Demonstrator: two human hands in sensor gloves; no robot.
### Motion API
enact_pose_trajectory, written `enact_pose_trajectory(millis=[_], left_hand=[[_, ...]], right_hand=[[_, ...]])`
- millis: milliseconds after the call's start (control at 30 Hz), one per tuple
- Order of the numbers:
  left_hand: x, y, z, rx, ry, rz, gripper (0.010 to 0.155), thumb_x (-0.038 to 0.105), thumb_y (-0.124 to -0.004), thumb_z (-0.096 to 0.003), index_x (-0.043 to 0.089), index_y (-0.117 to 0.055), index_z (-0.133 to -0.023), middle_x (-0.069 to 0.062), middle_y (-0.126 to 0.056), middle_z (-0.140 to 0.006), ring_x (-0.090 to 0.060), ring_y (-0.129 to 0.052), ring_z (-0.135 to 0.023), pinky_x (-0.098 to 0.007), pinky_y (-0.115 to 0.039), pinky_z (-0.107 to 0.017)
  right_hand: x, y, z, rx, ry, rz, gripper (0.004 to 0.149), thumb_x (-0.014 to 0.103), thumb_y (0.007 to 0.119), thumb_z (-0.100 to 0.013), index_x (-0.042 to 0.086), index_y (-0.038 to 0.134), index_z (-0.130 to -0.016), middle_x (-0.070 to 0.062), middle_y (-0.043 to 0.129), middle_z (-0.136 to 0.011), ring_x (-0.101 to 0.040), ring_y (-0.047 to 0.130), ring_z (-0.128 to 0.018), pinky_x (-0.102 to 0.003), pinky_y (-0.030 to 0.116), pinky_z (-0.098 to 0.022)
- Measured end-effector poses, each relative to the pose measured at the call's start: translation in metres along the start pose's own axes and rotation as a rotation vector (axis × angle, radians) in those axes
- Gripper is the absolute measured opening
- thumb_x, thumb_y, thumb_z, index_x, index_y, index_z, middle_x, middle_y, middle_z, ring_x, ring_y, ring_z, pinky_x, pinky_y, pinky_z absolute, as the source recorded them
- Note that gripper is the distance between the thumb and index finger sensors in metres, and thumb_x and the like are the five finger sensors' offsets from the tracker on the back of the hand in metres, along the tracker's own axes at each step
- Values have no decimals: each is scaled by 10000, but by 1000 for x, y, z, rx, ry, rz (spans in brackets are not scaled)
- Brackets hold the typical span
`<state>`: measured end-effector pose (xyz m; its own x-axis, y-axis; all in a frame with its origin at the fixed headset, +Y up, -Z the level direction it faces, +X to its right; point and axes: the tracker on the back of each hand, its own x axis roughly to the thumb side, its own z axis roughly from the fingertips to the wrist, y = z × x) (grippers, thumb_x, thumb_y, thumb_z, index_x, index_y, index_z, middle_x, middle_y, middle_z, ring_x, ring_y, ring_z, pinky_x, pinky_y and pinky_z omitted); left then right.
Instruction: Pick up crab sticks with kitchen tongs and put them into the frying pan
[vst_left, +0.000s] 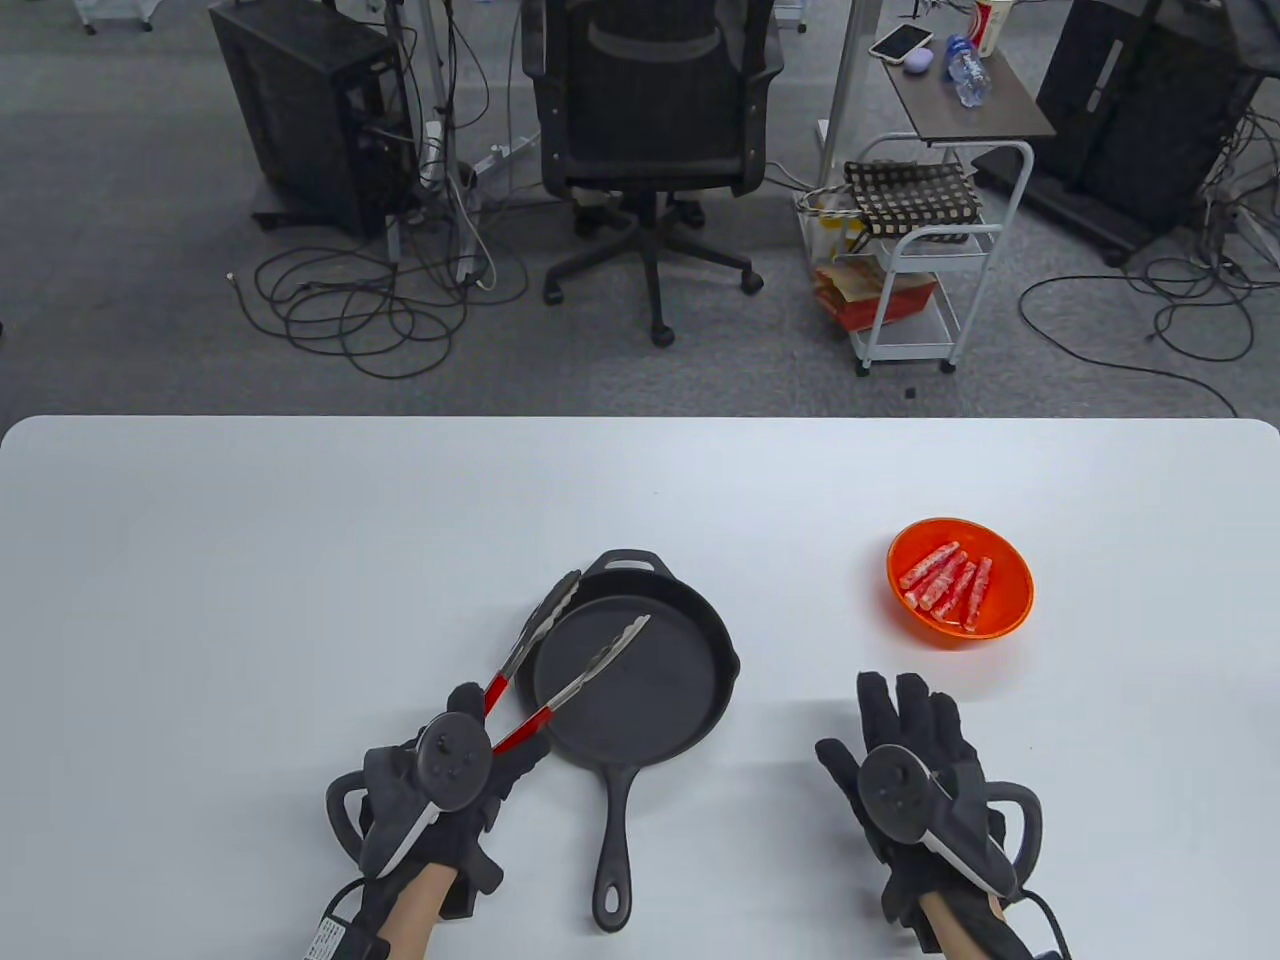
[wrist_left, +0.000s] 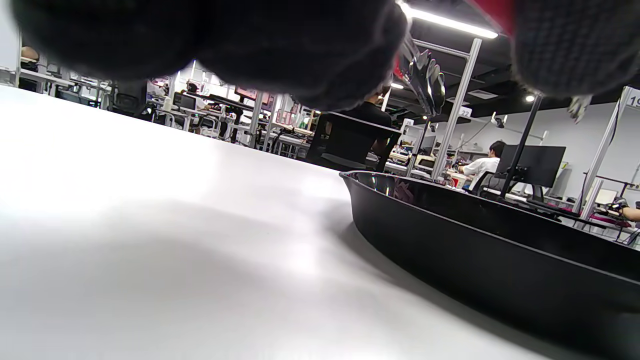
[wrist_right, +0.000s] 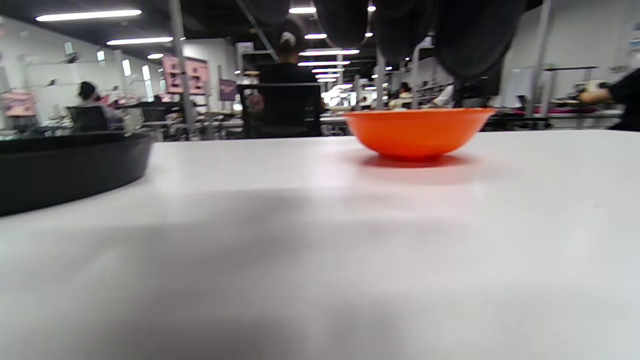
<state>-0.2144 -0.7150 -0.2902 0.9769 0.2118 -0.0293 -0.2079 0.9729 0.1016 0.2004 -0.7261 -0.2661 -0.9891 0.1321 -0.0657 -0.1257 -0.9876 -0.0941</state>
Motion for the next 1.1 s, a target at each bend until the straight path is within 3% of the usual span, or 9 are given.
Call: enact_pose_trajectory(millis=[333, 500, 667, 967, 1100], left_hand=[[-5, 3, -5, 6, 2, 26, 952, 832, -792, -324, 177, -705, -1010, 65, -991, -567, -48, -984, -144, -361, -901, -178], [-8, 6, -6, 23, 13, 17, 950, 832, -790, -325, 177, -708, -1008, 67, -991, -563, -49, -983, -139, -360, -899, -175], [-5, 7, -6, 26, 2, 3, 951, 832, -791, -324, 176, -710, -1008, 66, -992, -563, -49, -982, -139, -361, -898, -174], [-1, 7, -5, 27, -8, -11, 953, 832, -790, -326, 171, -711, -1009, 60, -993, -565, -52, -983, -138, -363, -897, -170], [-2, 7, -3, 18, 0, -12, 957, 832, -789, -327, 169, -708, -1013, 57, -993, -568, -54, -984, -140, -364, -897, -172]], right_hand=[[-62, -6, -59, -14, 316, -106, 793, 605, 441, -590, 92, 342, -1186, -277, 500, -1159, -524, 662, -956, -567, 784, -562], [-88, 3, -93, 10, 433, -17, 791, 598, 452, -590, 83, 338, -1179, -273, 479, -1163, -522, 653, -961, -563, 788, -557], [-114, 14, -119, 37, 571, -80, 803, 578, 460, -595, 78, 237, -1182, -303, 418, -1162, -519, 663, -952, -542, 805, -539], [-125, 19, -149, 58, 660, -112, 750, 460, 559, -605, 69, 256, -1169, -283, 500, -1133, -420, 797, -860, -396, 881, -415], [-125, 23, -158, 136, 709, -122, 769, 387, 627, -596, 8, 249, -1148, -274, 534, -1111, -370, 819, -827, -315, 900, -366]])
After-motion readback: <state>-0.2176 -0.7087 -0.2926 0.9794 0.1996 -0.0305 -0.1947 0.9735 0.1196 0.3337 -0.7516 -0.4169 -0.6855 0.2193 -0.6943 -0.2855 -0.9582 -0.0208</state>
